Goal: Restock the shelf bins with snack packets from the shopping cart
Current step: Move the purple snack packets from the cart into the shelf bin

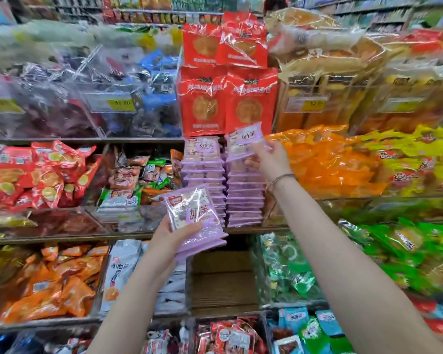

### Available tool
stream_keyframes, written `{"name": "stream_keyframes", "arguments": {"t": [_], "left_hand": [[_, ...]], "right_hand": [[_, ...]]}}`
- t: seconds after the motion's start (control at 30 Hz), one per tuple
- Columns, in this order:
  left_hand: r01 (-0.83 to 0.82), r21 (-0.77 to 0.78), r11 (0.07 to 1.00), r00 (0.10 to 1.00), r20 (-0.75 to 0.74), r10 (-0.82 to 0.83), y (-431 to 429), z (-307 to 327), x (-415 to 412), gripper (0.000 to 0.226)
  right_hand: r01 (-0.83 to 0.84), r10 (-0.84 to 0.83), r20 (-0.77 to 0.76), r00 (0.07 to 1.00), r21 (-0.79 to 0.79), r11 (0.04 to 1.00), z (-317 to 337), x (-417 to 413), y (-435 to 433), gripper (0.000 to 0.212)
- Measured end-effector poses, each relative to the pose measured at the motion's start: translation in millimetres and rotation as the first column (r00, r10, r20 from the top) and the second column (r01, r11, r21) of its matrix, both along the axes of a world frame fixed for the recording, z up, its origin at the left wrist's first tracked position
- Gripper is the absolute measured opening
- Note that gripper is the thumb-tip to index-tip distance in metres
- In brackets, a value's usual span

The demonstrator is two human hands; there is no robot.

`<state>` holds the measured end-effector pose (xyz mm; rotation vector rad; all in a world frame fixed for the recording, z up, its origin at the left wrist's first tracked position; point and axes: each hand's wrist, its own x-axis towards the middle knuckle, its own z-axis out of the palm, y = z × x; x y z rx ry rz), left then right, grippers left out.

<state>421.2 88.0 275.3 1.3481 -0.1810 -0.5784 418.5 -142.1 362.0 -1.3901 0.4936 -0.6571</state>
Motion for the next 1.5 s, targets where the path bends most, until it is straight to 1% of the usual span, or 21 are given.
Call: {"name": "stream_keyframes", "arguments": {"t": [0.07,0.2,0.3,0.37,0.43,0.53,0.6,0.67,0.7,0.73,0.8,0.83,0.9,0.97,1.03,1.07,1.1,1.2,1.33,1.4,1.5], "left_hand": [[0.026,0.014,1.000,1.000,0.014,-0.026,-1,1,6,0.070],[0.064,0.024,0.998,0.998,0.008,-0.064,1,-3,18,0.066],[0.115,0.019,0.993,0.993,0.025,-0.116,0,-4,25,0.067],[0.127,0.023,0.992,0.992,0.022,-0.128,-2,-3,30,0.064],[0.140,0.034,0.990,0.990,-0.001,-0.140,-3,-4,34,0.070],[0.173,0.036,0.984,0.985,-0.013,-0.172,-4,-6,37,0.084],[0.167,0.032,0.985,0.986,-0.025,-0.167,-5,-6,35,0.095],[0.148,0.020,0.989,0.988,-0.048,-0.147,-7,-7,34,0.108],[0.153,0.014,0.988,0.987,-0.043,-0.152,-8,-7,33,0.106],[0.164,0.014,0.986,0.986,-0.021,-0.163,-8,-8,32,0.099],[0.191,0.015,0.982,0.981,0.029,-0.191,-9,-7,29,0.085],[0.201,0.018,0.980,0.978,0.051,-0.201,-9,-6,28,0.082],[0.198,0.007,0.980,0.976,0.096,-0.197,-9,-4,25,0.081],[0.188,0.005,0.982,0.979,0.083,-0.187,-10,-1,22,0.084],[0.172,-0.058,0.983,0.984,0.062,-0.168,-9,4,22,0.054],[0.162,-0.116,0.980,0.987,0.037,-0.158,-8,5,25,0.040],[0.143,-0.162,0.976,0.989,0.001,-0.145,-7,6,27,0.036],[0.098,-0.200,0.975,0.991,-0.067,-0.113,2,8,34,0.037],[0.055,-0.214,0.975,0.993,-0.089,-0.076,10,9,40,0.041],[0.033,-0.192,0.981,0.994,-0.093,-0.052,12,10,40,0.044],[0.031,-0.188,0.982,0.992,-0.113,-0.052,14,10,41,0.048]], "right_hand": [[0.011,-0.020,-0.105,0.994,-0.084,0.996,-8,7,-1,0.025],[0.019,-0.100,-0.245,0.964,-0.315,0.949,-20,9,-6,0.049],[0.059,-0.269,-0.285,0.920,-0.579,0.813,-18,9,-7,0.053],[0.027,-0.326,-0.330,0.886,-0.666,0.746,-17,8,-3,0.058],[-0.001,-0.370,-0.380,0.848,-0.699,0.715,-16,6,2,0.063],[0.049,-0.456,-0.335,0.824,-0.761,0.647,-13,-4,12,0.061],[0.164,-0.457,-0.163,0.874,-0.787,0.594,-15,-18,24,0.053],[0.175,-0.341,-0.071,0.938,-0.750,0.638,-25,-35,39,0.044],[0.078,-0.237,-0.127,0.963,-0.711,0.699,-33,-44,48,0.041],[-0.073,-0.117,-0.245,0.962,-0.648,0.758,-40,-52,57,0.041],[-0.360,0.109,-0.478,0.871,-0.472,0.805,-54,-64,72,0.048],[-0.431,0.191,-0.518,0.834,-0.395,0.811,-61,-67,75,0.048],[-0.437,0.270,-0.473,0.838,-0.287,0.853,-68,-69,77,0.035],[-0.363,0.289,-0.384,0.877,-0.134,0.922,-66,-70,75,0.024],[-0.320,0.306,-0.282,0.909,-0.003,0.947,-57,-68,71,0.019],[-0.321,0.315,-0.248,0.916,0.016,0.947,-51,-66,68,0.019],[-0.324,0.319,-0.228,0.920,0.015,0.946,-43,-63,65,0.020],[-0.277,0.271,-0.185,0.945,-0.003,0.961,-15,-38,56,0.020],[-0.187,0.193,-0.058,0.980,0.095,0.978,21,21,47,0.019],[-0.154,0.160,-0.107,0.981,0.062,0.986,29,46,46,0.021],[-0.174,0.114,-0.334,0.936,-0.154,0.973,28,63,44,0.023]]}}
